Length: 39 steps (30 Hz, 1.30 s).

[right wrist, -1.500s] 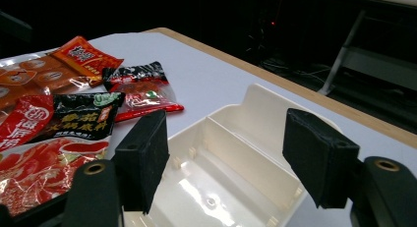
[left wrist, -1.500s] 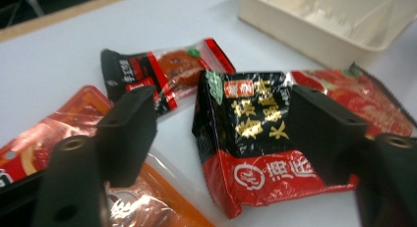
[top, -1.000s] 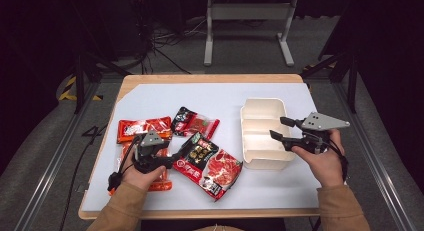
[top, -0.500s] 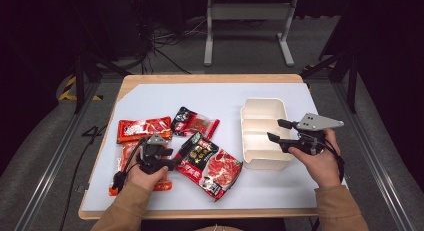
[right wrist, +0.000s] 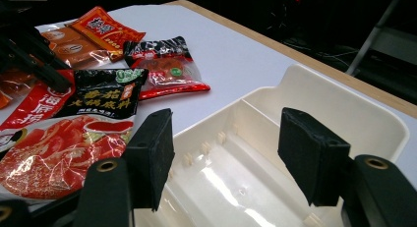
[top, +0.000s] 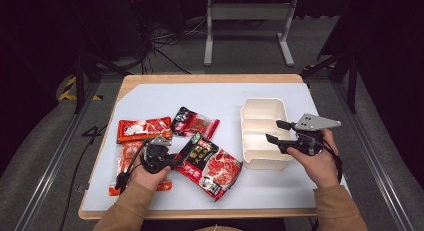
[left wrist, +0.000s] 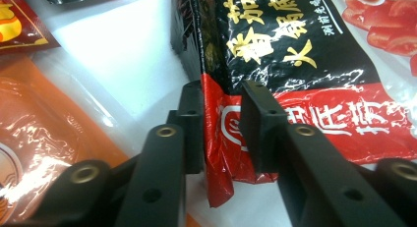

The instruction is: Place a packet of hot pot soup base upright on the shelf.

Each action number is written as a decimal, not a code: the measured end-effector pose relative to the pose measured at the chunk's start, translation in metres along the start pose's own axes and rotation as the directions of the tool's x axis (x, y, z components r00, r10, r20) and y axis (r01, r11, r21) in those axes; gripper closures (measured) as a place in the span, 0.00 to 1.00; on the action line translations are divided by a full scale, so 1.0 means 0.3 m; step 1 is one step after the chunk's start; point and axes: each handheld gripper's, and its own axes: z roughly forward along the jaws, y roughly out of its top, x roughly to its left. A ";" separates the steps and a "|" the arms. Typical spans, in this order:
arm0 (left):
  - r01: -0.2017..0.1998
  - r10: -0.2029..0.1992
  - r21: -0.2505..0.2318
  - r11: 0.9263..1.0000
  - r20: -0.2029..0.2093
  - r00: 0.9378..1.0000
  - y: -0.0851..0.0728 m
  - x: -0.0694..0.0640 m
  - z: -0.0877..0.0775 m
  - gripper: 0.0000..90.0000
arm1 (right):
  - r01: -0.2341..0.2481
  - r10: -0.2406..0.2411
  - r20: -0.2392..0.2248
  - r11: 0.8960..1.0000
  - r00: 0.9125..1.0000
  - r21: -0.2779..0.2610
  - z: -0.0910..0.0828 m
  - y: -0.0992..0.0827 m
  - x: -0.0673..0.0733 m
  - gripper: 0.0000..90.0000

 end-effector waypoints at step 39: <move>-0.165 0.153 -0.339 0.926 -0.063 0.986 0.098 -0.182 -0.254 0.98 | 0.014 -0.014 0.022 1.000 1.000 -0.006 -0.021 0.003 -0.005 0.47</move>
